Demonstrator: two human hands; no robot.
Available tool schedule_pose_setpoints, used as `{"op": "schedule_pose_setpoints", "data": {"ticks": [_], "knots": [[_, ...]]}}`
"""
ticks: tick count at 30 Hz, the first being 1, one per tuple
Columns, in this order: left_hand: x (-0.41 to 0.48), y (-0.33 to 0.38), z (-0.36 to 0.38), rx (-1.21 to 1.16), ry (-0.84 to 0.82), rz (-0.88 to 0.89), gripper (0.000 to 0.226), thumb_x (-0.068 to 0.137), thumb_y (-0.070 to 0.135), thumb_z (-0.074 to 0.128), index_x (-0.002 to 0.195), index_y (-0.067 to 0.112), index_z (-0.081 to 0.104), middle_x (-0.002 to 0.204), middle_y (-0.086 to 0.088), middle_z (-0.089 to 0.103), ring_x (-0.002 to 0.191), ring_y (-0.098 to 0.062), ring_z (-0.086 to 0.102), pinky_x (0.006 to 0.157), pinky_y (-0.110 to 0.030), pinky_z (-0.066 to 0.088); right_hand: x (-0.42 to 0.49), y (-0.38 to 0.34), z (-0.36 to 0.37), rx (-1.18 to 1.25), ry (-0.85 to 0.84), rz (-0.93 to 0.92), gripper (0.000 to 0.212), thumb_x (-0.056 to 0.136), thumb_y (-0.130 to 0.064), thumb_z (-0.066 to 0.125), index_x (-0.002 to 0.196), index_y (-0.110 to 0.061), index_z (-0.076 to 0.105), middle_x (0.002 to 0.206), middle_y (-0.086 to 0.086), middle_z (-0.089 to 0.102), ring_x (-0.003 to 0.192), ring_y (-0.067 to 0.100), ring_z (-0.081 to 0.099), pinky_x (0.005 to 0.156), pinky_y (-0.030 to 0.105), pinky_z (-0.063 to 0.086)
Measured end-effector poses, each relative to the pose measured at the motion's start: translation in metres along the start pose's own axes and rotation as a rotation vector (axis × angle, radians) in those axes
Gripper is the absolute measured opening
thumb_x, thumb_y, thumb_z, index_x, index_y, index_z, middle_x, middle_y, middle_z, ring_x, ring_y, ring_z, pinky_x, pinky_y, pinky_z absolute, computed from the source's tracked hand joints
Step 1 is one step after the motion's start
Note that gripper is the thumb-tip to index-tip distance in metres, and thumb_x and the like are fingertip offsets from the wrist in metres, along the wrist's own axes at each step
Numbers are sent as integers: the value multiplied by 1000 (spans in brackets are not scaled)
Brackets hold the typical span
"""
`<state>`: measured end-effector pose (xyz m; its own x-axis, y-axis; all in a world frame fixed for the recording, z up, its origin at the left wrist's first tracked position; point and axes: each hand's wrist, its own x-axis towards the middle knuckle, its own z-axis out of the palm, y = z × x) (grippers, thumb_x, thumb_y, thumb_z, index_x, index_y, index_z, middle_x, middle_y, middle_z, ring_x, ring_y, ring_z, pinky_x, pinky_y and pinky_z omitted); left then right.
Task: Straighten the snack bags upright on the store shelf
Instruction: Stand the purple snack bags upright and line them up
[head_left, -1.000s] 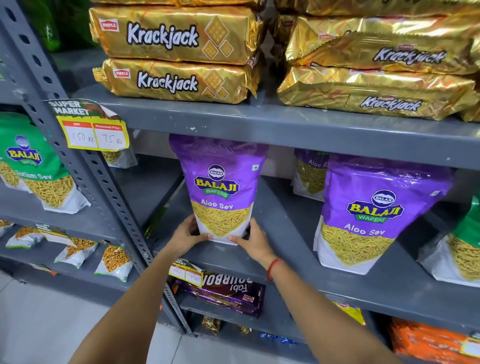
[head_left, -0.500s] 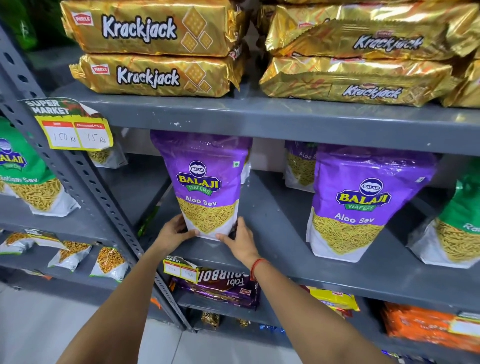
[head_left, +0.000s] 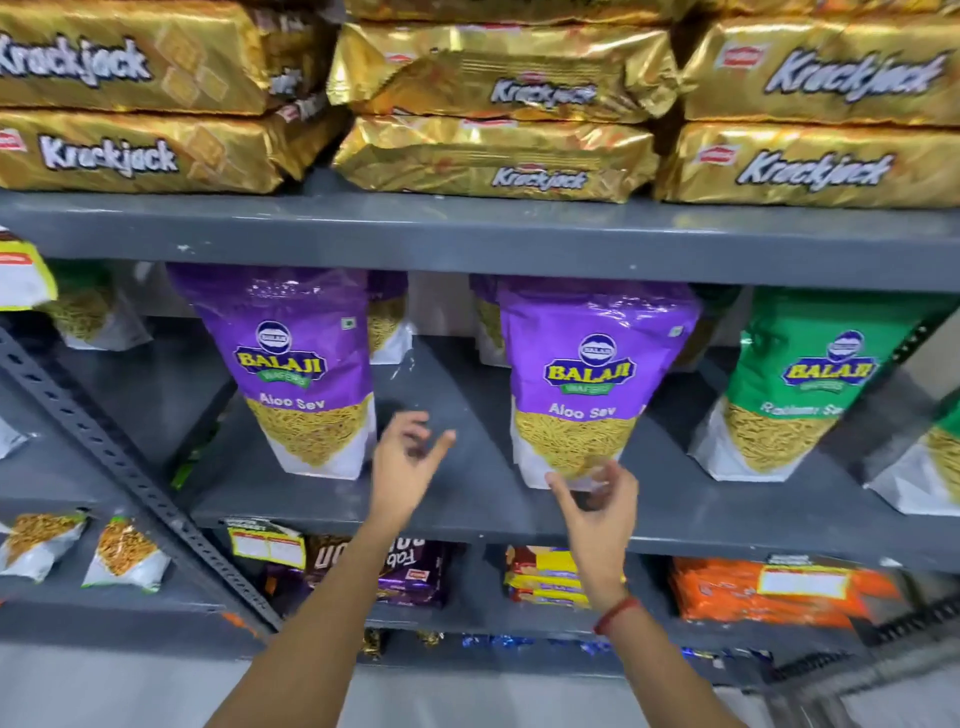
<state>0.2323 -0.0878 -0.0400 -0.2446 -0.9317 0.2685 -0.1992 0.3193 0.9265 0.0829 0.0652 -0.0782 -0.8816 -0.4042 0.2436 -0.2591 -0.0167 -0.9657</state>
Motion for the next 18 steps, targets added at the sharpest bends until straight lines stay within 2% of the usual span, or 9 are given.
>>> {"op": "schedule_pose_setpoints", "data": {"ticks": [2, 4, 5, 7, 8, 10, 13, 16, 18], "knots": [[3, 11, 32, -36, -298, -119, 59, 74, 17, 77, 125, 7, 50, 108, -2, 54, 86, -8, 56, 68, -3, 43, 23, 9, -21, -40, -2, 57, 78, 62, -25, 88, 127, -16, 47, 112, 0, 47, 96, 12, 51, 84, 15, 43], [4, 18, 54, -96, -526, -244, 80, 74, 15, 77, 140, 13, 31, 123, 5, 43, 110, -13, 49, 85, -12, 43, 45, 13, -33, -18, -156, 132, 92, 61, -20, 88, 138, -15, 37, 125, 1, 46, 108, 11, 50, 91, 21, 42], [4, 20, 62, -104, -593, -271, 84, 73, 14, 77, 141, 15, 28, 123, 10, 42, 112, -9, 48, 89, -15, 42, 55, 15, -36, 9, -262, 156, 93, 61, -20, 88, 138, -18, 36, 128, 0, 50, 112, 11, 53, 92, 22, 43], [2, 19, 74, -96, -672, -281, 76, 71, 10, 78, 131, 22, 35, 117, 15, 51, 100, 2, 53, 77, -5, 44, 69, 17, -37, 33, -438, 182, 84, 59, -26, 88, 130, -31, 43, 123, -12, 61, 112, 7, 60, 87, 16, 48], [1, 17, 78, -89, -688, -284, 69, 70, 9, 78, 124, 25, 39, 116, 11, 56, 98, 4, 55, 70, -4, 45, 73, 18, -36, 27, -478, 193, 79, 57, -32, 89, 123, -38, 46, 117, -19, 65, 111, 4, 61, 84, 15, 49], [-3, 14, 83, -73, -657, -292, 61, 70, 7, 77, 118, 25, 44, 119, 1, 62, 102, -6, 60, 70, -9, 47, 75, 21, -33, 10, -495, 207, 70, 57, -37, 89, 114, -43, 48, 110, -24, 67, 109, 2, 62, 86, 19, 51], [-7, 9, 84, -56, -578, -271, 55, 71, 3, 75, 117, 16, 47, 122, -6, 62, 102, -13, 60, 78, -18, 50, 73, 23, -28, 14, -466, 201, 65, 62, -31, 88, 114, -40, 49, 113, -16, 66, 109, 6, 61, 92, 32, 51], [-5, 6, 72, -22, -565, -268, 55, 72, 2, 74, 121, 9, 49, 123, -9, 63, 107, -21, 61, 93, -35, 50, 66, 20, -19, -6, -471, 189, 63, 64, -31, 87, 112, -36, 48, 113, -15, 65, 109, 7, 61, 93, 31, 51], [-2, 3, 61, -7, -569, -264, 57, 73, 2, 75, 123, 8, 49, 123, -10, 63, 108, -24, 61, 96, -39, 49, 61, 17, -12, -9, -480, 189, 62, 64, -30, 87, 112, -34, 48, 111, -14, 65, 108, 9, 61, 90, 28, 51]]}}
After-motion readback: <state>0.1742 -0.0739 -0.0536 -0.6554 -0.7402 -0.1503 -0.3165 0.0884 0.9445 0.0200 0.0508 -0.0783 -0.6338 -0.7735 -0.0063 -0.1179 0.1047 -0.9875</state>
